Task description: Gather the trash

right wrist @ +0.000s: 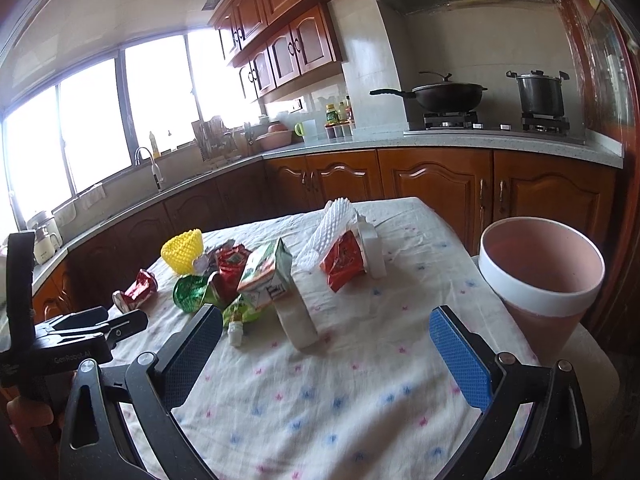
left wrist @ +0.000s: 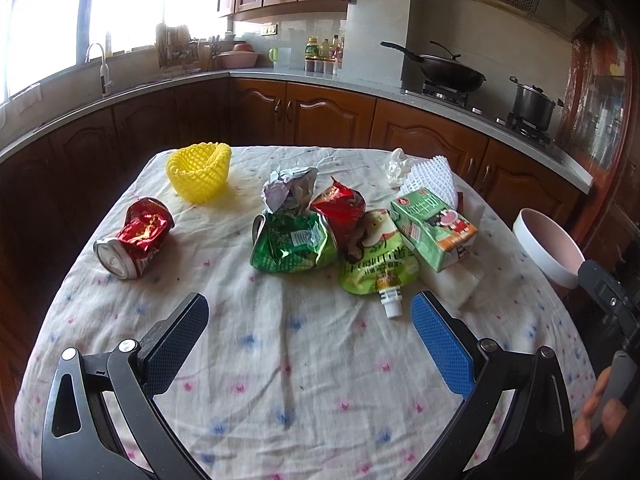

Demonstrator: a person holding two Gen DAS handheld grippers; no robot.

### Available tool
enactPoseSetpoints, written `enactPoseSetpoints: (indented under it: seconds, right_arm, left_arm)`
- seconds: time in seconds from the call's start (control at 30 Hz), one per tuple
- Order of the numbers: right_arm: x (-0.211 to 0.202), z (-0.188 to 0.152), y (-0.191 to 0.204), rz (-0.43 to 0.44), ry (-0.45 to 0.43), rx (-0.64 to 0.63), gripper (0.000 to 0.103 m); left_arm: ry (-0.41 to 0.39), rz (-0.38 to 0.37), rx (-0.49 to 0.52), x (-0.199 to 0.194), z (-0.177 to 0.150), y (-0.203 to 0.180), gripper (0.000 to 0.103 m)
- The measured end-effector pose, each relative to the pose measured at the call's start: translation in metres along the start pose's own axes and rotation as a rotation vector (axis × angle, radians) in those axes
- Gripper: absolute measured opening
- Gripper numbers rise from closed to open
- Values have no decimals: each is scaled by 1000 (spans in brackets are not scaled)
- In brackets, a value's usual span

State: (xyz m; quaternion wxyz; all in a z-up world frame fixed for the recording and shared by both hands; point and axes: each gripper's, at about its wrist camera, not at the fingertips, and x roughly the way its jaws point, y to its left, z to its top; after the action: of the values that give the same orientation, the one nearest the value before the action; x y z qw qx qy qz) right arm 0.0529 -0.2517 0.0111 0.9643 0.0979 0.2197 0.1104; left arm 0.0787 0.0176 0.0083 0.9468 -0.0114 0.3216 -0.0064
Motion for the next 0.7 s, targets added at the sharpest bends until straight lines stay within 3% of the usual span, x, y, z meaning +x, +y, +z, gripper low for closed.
enactPoseSetpoints:
  seconds: [0.27,0.47,0.7]
  right_arm:
    - [26,38,-8,26,28,40,100]
    - [60,64,-12,61,87,47,78]
    - [112,91,-18,95,163,61,65]
  left_arm:
    - [46,-19,-19,27,39,14,93]
    - [73,-2,-27,56,71,28,83]
    - [144,-15,-45,101,98,46,77]
